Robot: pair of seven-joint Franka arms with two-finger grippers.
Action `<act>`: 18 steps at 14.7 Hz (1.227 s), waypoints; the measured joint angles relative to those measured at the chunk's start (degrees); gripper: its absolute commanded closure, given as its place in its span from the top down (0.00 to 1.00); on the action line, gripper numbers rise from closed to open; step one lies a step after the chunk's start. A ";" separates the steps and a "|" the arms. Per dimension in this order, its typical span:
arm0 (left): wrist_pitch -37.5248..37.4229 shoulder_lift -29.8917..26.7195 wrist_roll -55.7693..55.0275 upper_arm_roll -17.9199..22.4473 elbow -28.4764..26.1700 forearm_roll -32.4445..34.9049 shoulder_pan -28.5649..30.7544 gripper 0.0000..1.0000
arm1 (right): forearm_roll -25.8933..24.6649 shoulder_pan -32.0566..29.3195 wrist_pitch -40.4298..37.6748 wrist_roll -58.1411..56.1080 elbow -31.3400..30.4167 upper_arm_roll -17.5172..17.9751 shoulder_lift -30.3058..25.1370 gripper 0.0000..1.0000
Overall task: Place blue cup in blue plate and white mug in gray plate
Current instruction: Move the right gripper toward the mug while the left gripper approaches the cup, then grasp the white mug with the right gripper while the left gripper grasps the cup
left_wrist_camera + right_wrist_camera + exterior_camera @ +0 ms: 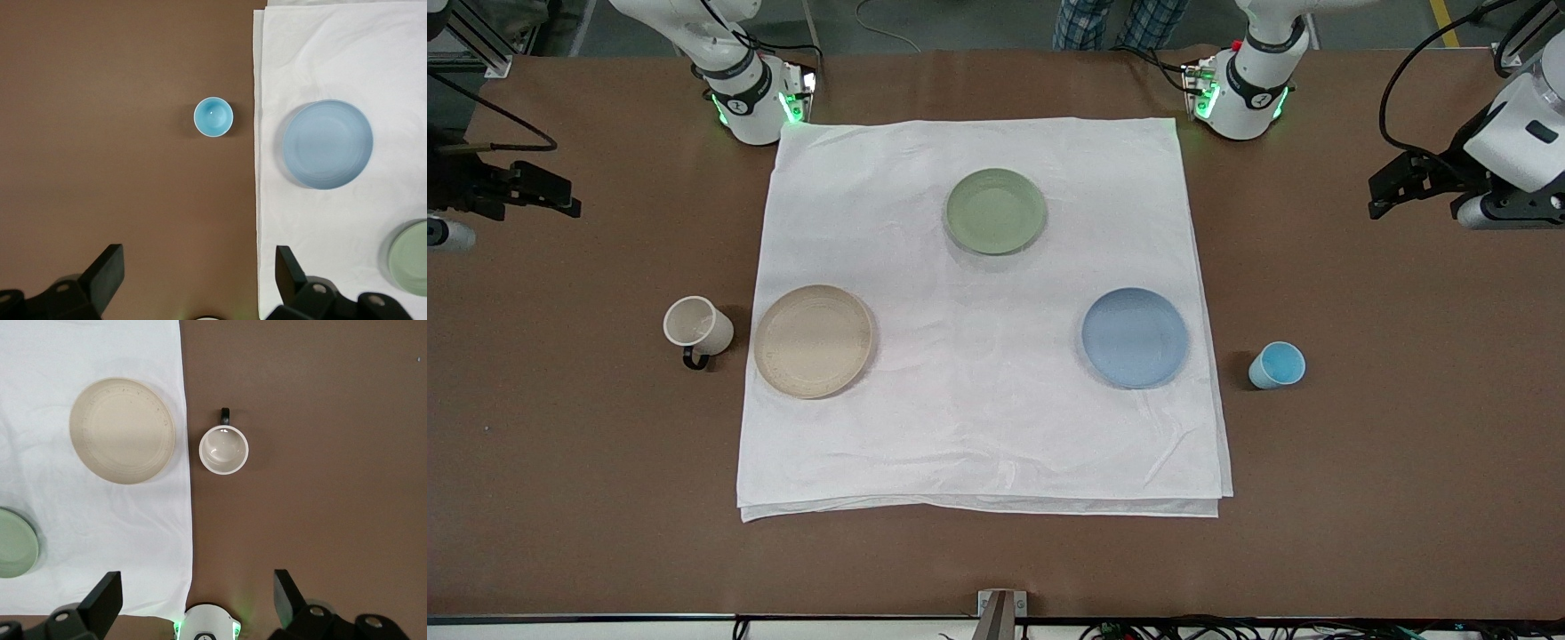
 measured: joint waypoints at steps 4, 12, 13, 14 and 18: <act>-0.06 0.08 0.00 0.23 0.00 0.00 0.09 1.00 | -0.01 0.83 1.50 -0.07 -5.32 -1.78 -5.44 1.00; 7.83 11.58 1.71 2.42 -1.31 0.01 1.99 1.00 | -4.79 1.48 5.81 -0.08 -5.59 -1.87 -5.56 1.00; 11.14 13.48 1.71 2.42 -2.58 0.01 2.21 1.00 | -5.31 1.48 9.59 -0.07 -5.65 -1.97 -3.90 1.00; 15.23 14.99 1.71 2.43 -4.51 0.01 2.31 1.00 | -5.37 1.47 13.38 -0.07 -5.70 -2.17 -1.53 1.00; 26.60 19.56 1.57 2.43 -11.13 0.01 2.38 1.00 | -4.46 1.49 20.82 -0.09 -5.72 -2.34 10.26 1.00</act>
